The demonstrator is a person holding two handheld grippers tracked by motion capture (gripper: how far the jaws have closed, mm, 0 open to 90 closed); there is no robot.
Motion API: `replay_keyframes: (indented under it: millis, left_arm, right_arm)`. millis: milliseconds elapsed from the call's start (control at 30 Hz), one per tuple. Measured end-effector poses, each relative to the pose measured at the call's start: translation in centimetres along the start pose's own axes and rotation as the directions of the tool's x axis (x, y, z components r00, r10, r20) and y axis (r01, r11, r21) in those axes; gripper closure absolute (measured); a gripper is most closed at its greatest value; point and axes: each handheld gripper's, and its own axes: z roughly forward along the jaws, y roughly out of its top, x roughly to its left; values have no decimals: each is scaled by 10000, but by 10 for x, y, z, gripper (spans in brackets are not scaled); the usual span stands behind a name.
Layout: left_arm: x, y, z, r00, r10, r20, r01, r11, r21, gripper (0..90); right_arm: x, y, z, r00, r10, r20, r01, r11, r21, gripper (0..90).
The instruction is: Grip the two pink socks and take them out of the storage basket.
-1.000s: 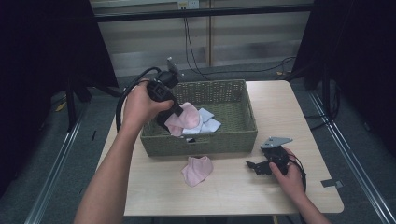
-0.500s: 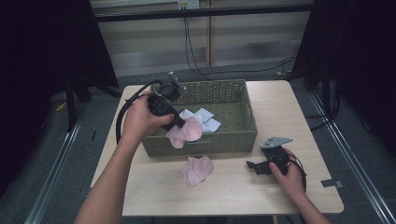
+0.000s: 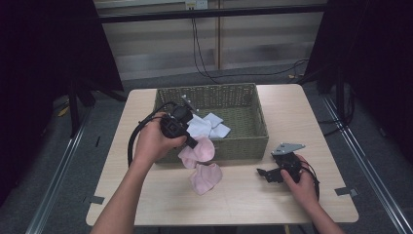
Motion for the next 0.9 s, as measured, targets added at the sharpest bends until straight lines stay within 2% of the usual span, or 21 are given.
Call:
replay_keyframes:
  millis: [233,300,400,500,633,667,733,800,900]
  left_arm:
    - [2,-9,13,9999,-94,72,94,10000,10,837]
    - [2,-11,17,10000,-55,40,55,9998,182,828]
    - [2,-13,19,10000,28,-51,-27,9997,225,727]
    - [1,-14,19,9999,101,-114,-98,9997,236,667]
    - [0,-19,19,9995,133,-283,-134,9999,-27,600]
    - [0,-21,19,9993,153,-342,-157,9998,-111,554]
    - [2,-30,20,9992,65,-401,-81,9992,-389,542]
    - [3,-34,19,9988,125,-481,-144,9991,-388,521]
    - [5,-44,19,9978,87,-650,-134,9972,-729,496]
  right_arm:
    - [0,0,0,10000,8,-3,-8,10000,1,106]
    - [0,0,0,10000,26,-1,-26,10000,6,106]
    - [0,0,0,10000,20,-5,-20,10000,6,106]
    - [0,0,0,10000,3,-2,-3,10000,0,106]
    - [0,0,0,10000,27,-22,-27,10000,-6,106]
    - [0,0,0,10000,23,-15,-23,10000,0,106]
    - [0,0,0,10000,6,-4,-6,10000,4,106]
    - [0,0,0,10000,5,-3,-5,10000,4,106]
    - [0,0,0,10000,15,-4,-15,10000,12,106]
